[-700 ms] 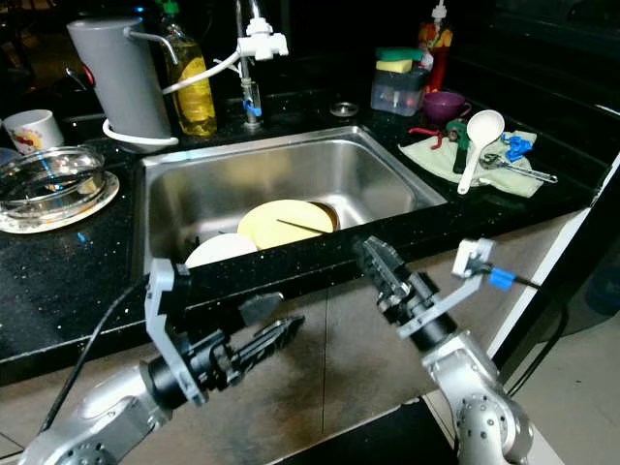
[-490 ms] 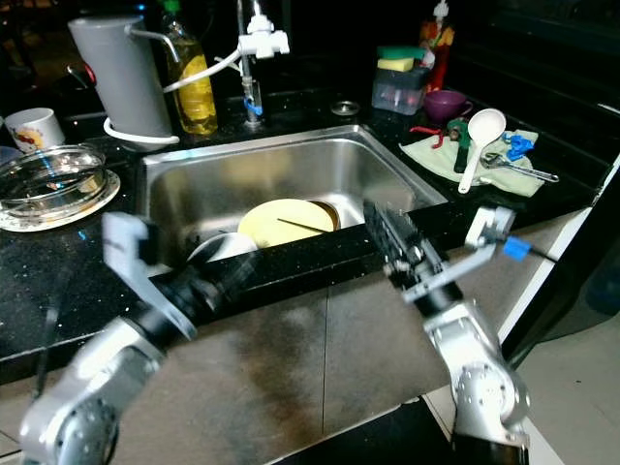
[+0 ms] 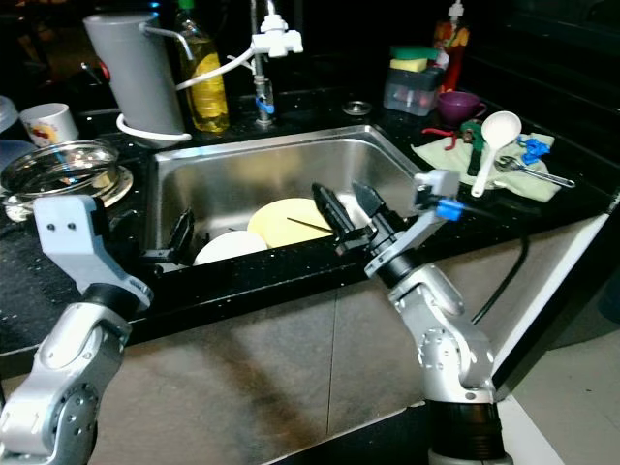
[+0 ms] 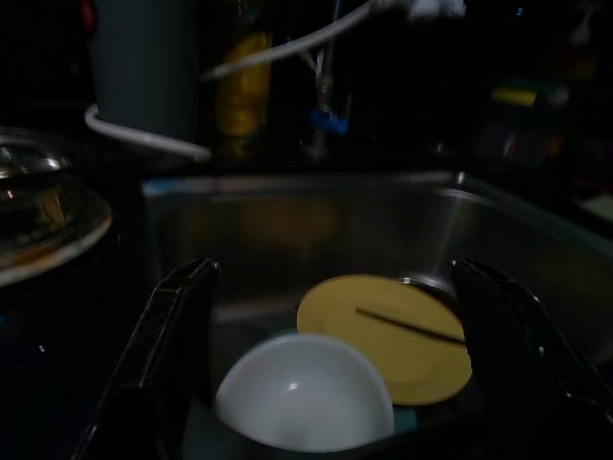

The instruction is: Kitchen organization

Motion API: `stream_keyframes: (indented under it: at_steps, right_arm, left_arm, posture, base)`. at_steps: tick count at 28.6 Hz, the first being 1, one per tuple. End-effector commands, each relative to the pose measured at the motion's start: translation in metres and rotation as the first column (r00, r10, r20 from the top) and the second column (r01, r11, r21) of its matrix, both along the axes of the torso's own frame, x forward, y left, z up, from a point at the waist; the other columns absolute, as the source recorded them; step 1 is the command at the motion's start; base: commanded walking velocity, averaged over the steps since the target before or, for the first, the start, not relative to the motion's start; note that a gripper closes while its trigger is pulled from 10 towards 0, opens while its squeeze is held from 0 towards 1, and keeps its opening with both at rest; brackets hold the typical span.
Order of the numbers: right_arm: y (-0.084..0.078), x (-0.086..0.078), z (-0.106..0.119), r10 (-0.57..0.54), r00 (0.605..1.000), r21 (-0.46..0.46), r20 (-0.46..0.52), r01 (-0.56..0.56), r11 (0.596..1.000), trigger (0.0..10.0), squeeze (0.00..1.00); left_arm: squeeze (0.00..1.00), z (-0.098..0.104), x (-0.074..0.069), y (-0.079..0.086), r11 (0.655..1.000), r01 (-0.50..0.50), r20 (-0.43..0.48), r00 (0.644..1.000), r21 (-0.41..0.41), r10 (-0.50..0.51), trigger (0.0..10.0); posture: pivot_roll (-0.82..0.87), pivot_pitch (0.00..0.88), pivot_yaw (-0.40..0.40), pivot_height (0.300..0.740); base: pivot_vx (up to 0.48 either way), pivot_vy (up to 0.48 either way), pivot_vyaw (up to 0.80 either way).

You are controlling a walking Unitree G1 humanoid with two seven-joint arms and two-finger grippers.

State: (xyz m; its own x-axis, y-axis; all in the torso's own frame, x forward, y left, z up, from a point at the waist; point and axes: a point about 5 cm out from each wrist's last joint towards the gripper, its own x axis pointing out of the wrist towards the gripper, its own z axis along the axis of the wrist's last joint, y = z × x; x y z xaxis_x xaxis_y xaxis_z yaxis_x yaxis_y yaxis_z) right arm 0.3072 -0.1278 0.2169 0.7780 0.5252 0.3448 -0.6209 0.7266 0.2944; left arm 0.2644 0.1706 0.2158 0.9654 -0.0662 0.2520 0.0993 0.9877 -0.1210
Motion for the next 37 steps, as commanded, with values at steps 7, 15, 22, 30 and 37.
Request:
stream_keyframes:
  at_steps: [7,15,22,30,37]
  right_arm:
    - [0.012,0.004,0.002,0.010,1.000,-0.041,0.018,-0.009,0.999,10.0,0.00]
    - [0.015,0.006,-0.004,0.000,1.000,-0.111,0.023,0.002,0.994,10.0,0.00]
    - [0.020,0.005,-0.005,0.016,0.999,-0.122,0.029,-0.012,0.992,10.0,0.00]
    - [0.022,0.003,-0.004,0.025,0.999,-0.116,0.036,-0.020,0.993,10.0,0.00]
    - [0.026,0.001,-0.002,0.050,0.997,-0.111,0.052,-0.044,0.993,10.0,0.00]
  left_arm:
    - [0.00,0.013,0.001,0.011,0.989,-0.115,0.044,0.993,0.091,0.111,10.0]
    - [0.00,0.013,-0.001,0.025,0.937,-0.250,0.071,0.968,0.242,0.240,10.0]
    - [0.00,0.005,-0.003,0.022,0.938,-0.241,0.042,0.970,0.249,0.238,10.0]
    - [0.00,-0.001,-0.003,0.018,0.941,-0.231,0.021,0.972,0.248,0.233,10.0]
    - [0.00,-0.004,-0.002,0.018,0.941,-0.226,0.010,0.973,0.253,0.231,10.0]
  posture:
    - [0.06,0.000,-0.036,0.740]
    - [0.07,0.000,-0.045,0.740]
    - [0.07,0.000,-0.046,0.740]
    - [0.06,0.000,-0.041,0.740]
    - [0.06,0.000,-0.039,0.740]
  base:
    - [0.000,0.000,0.80]
    - [0.000,0.000,0.80]
    - [0.000,0.000,0.80]
    - [0.000,0.000,0.80]
    - [0.000,0.000,0.80]
